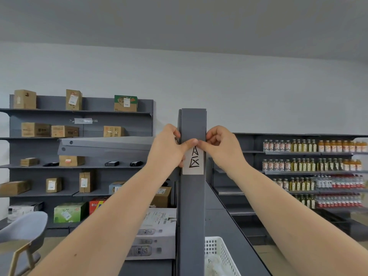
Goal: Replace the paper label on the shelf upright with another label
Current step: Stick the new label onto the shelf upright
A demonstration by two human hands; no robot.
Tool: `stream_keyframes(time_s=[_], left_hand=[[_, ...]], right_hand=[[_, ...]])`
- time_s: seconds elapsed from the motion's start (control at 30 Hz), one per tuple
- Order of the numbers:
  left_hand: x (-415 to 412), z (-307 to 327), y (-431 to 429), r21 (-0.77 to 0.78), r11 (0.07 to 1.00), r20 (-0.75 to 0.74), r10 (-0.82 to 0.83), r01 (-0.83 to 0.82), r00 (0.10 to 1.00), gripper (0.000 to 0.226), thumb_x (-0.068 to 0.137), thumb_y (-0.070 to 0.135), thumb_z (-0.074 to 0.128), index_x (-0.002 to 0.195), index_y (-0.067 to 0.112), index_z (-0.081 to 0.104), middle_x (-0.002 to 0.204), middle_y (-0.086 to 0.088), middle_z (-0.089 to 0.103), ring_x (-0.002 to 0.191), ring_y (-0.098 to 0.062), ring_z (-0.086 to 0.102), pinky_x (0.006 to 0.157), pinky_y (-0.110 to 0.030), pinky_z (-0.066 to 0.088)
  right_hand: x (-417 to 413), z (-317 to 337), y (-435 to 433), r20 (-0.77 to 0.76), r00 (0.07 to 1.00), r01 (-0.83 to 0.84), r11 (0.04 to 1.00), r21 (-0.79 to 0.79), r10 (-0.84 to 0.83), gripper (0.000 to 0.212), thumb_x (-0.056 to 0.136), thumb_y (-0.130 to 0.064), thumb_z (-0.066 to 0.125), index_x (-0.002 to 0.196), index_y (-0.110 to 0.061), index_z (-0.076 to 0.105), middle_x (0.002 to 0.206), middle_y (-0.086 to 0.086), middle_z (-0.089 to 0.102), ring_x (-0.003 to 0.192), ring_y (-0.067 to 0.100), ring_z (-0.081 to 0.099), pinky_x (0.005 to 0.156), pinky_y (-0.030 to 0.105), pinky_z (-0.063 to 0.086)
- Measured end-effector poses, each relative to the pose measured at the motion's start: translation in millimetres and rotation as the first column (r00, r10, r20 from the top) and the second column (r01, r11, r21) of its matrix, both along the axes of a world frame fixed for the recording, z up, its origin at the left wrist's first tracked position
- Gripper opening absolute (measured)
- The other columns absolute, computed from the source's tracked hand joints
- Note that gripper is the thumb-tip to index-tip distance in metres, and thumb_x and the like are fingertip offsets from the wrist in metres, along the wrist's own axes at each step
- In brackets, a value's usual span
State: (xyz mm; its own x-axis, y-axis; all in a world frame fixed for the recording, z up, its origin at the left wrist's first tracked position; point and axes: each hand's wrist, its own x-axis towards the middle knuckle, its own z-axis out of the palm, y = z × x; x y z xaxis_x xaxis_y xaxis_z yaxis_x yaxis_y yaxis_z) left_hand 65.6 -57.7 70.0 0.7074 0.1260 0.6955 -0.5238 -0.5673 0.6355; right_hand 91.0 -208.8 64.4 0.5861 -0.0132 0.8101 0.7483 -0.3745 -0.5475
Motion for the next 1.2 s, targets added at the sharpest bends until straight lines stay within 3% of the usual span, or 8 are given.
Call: stream_keyframes(time_s=[0.2,0.4,0.57,0.8,0.87,1.0,1.2], left_hand=[[-0.8,-4.5,8.8,-0.002,0.997,0.014,-0.082,0.082,0.997,0.036,0.084,0.035,0.068,0.104,0.019,0.043,0.062,-0.007,0.068,0.031,-0.005,0.055,0.030,-0.016,0.042],[-2.4,-33.4,14.5,-0.031,0.995,0.082,-0.089,0.092,0.993,0.048,0.086,0.030,0.067,0.127,0.025,0.044,0.063,-0.004,0.070,0.041,-0.006,0.063,0.043,-0.015,0.051],[-0.2,-65.7,21.0,0.078,0.992,0.106,-0.107,0.099,0.989,0.077,0.080,0.032,0.074,0.143,0.036,0.030,0.059,-0.004,0.070,0.048,-0.008,0.067,0.056,-0.024,0.058],[-1.0,-50.5,21.5,0.184,0.978,0.069,-0.108,0.094,0.992,0.077,0.080,0.029,0.075,0.141,0.032,0.030,0.060,-0.004,0.072,0.047,-0.005,0.067,0.081,-0.033,0.058],[-1.6,-49.4,19.4,0.210,0.975,0.062,-0.087,0.072,0.994,0.076,0.082,0.027,0.073,0.143,0.029,0.028,0.063,-0.003,0.073,0.048,-0.006,0.067,0.079,-0.031,0.058],[-0.4,-46.0,24.5,0.200,0.967,-0.046,-0.152,0.159,0.987,0.078,0.084,0.021,0.071,0.145,0.033,0.024,0.075,-0.003,0.075,0.055,-0.009,0.070,0.057,-0.022,0.059],[-2.4,-51.1,28.8,0.199,0.960,-0.064,-0.186,0.196,0.980,0.082,0.086,0.018,0.069,0.147,0.038,0.020,0.080,0.000,0.075,0.062,-0.011,0.073,0.062,-0.021,0.060]], right_hand=[[4.9,4.0,-6.6,-0.100,0.982,-0.155,0.985,0.081,0.162,0.019,0.077,-0.017,0.076,0.080,-0.015,0.057,0.062,-0.001,0.056,0.060,0.013,0.051,0.055,0.026,0.042],[5.5,-23.1,-11.3,-0.143,0.976,-0.145,0.982,0.121,0.162,0.024,0.076,-0.021,0.077,0.088,-0.013,0.059,0.071,0.007,0.061,0.065,0.015,0.054,0.059,0.031,0.046],[1.9,-73.5,-13.0,-0.187,0.974,-0.118,0.992,0.047,0.125,0.026,0.073,-0.026,0.080,0.077,-0.012,0.058,0.063,0.002,0.058,0.057,0.015,0.047,0.055,0.031,0.041],[-2.2,-54.2,-6.4,-0.111,0.994,-0.017,0.988,-0.154,0.000,0.048,0.063,-0.042,0.083,0.063,-0.013,0.045,0.060,0.003,0.052,0.054,0.012,0.041,0.050,0.027,0.033],[-1.8,-52.1,-8.2,-0.135,0.991,-0.042,0.982,-0.183,0.017,0.045,0.066,-0.040,0.081,0.063,-0.014,0.045,0.062,0.006,0.053,0.055,0.013,0.043,0.050,0.028,0.034],[0.3,-44.4,-20.2,-0.295,0.935,-0.253,0.951,-0.175,0.195,0.026,0.080,-0.020,0.073,0.071,-0.010,0.051,0.062,0.009,0.061,0.048,0.010,0.053,0.047,0.022,0.044],[7.6,-50.0,-22.8,-0.304,0.909,-0.337,0.932,-0.132,0.285,0.021,0.085,-0.012,0.067,0.075,-0.007,0.050,0.063,0.010,0.060,0.059,0.022,0.054,0.052,0.031,0.047]])
